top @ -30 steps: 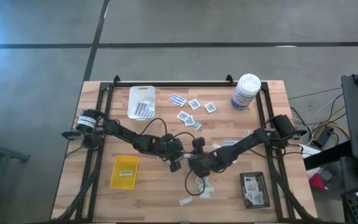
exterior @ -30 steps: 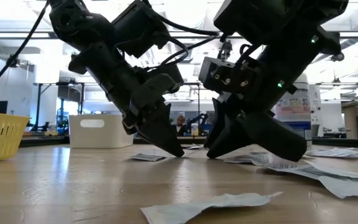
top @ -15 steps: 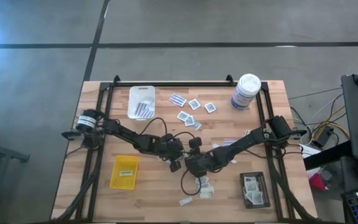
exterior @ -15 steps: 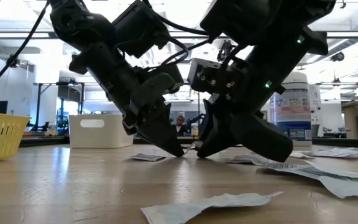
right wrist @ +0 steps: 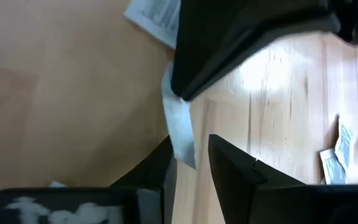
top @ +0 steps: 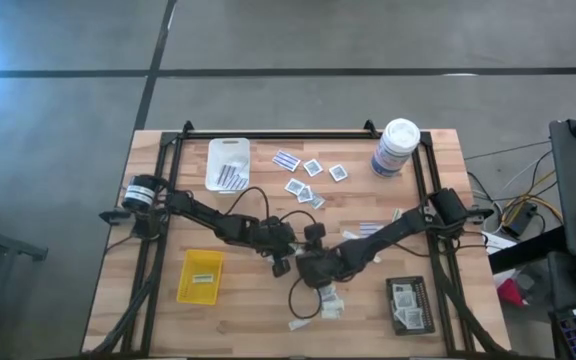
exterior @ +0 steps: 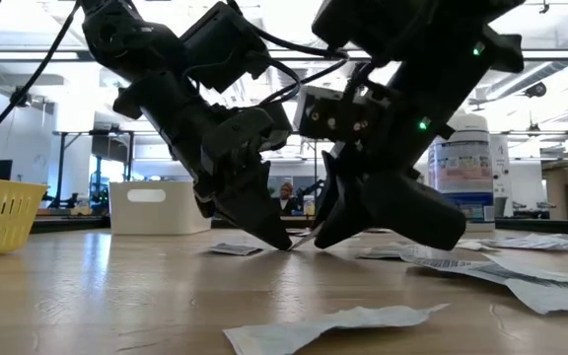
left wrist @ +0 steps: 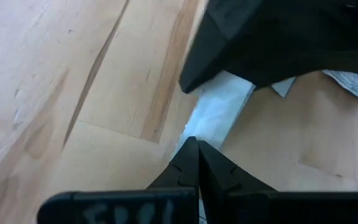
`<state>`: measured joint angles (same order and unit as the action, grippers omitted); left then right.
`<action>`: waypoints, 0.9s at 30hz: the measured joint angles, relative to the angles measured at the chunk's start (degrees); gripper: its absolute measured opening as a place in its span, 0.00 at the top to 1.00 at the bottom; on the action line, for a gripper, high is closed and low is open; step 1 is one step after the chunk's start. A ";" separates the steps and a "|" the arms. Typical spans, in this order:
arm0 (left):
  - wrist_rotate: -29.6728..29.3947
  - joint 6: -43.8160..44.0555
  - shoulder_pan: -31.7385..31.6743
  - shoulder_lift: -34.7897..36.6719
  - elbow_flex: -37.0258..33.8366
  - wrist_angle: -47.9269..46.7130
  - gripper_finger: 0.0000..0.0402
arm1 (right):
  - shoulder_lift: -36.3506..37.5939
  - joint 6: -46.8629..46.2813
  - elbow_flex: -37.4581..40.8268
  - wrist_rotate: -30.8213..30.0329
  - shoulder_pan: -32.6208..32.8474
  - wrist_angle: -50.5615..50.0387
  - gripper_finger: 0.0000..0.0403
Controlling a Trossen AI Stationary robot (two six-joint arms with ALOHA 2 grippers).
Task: Pick & Place First Aid Supplies
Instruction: Put the green bandage into the yellow bin
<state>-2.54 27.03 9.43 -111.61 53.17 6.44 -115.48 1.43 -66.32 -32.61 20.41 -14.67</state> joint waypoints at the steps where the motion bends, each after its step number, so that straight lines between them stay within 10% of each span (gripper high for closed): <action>1: 0.03 0.00 0.00 0.00 0.00 -0.01 1.00 | 0.00 -0.20 0.24 -0.14 0.01 -0.06 0.79; 11: 0.03 0.00 -0.09 0.04 0.00 0.00 1.00 | 0.00 -1.47 0.55 1.61 0.42 -0.09 0.97; 27: -0.16 -0.98 -0.22 4.08 -0.04 0.11 1.00 | 0.13 -4.48 0.55 1.72 2.29 -0.08 0.98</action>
<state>-2.70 26.05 9.21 -107.54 53.12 6.55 -115.35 -3.05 -65.78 -30.89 22.70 -14.75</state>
